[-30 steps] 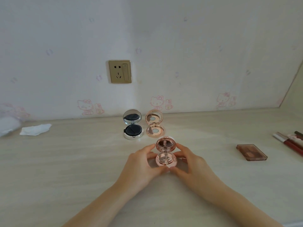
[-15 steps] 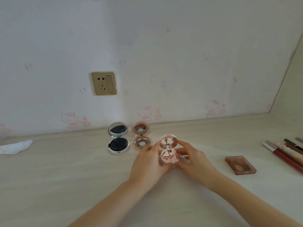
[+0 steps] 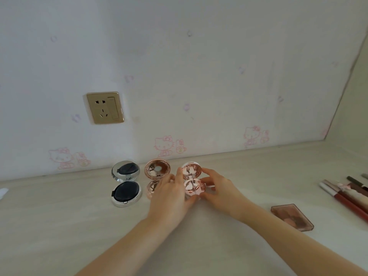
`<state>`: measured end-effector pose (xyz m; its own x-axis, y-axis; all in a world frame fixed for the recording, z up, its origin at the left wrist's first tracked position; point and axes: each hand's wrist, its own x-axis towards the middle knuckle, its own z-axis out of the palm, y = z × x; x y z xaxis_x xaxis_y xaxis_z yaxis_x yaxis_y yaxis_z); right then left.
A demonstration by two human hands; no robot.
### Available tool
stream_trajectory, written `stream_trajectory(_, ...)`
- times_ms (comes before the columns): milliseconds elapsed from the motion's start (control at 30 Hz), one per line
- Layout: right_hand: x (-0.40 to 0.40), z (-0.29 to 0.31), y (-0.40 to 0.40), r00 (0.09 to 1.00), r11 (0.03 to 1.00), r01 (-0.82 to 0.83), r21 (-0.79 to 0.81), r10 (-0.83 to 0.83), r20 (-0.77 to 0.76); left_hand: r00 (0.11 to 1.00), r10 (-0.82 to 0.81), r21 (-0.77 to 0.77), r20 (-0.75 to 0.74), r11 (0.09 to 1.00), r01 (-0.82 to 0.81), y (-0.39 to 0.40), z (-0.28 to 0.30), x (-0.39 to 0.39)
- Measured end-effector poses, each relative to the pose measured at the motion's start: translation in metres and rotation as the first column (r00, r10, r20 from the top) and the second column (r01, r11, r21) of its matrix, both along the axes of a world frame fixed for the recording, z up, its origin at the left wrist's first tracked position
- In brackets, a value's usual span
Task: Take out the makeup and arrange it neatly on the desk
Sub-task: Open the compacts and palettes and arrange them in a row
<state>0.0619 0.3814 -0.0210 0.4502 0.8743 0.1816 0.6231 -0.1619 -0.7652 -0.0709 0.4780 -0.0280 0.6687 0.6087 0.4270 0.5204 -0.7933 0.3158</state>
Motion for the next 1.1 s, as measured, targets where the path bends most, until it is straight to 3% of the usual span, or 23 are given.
stream_trajectory(167, 0.007, 0.003, 0.016, 0.998, 0.999, -0.029, -0.04, 0.031, 0.063, 0.999, -0.012, -0.042, 0.036, 0.999, 0.013, 0.012, 0.002, 0.003)
stream_trajectory(1100, 0.007, 0.008, 0.024, 0.997, 0.992, -0.023, -0.126, 0.032, 0.07, 0.997, -0.029, -0.121, 0.071, 0.992, 0.038, 0.029, 0.0, -0.009)
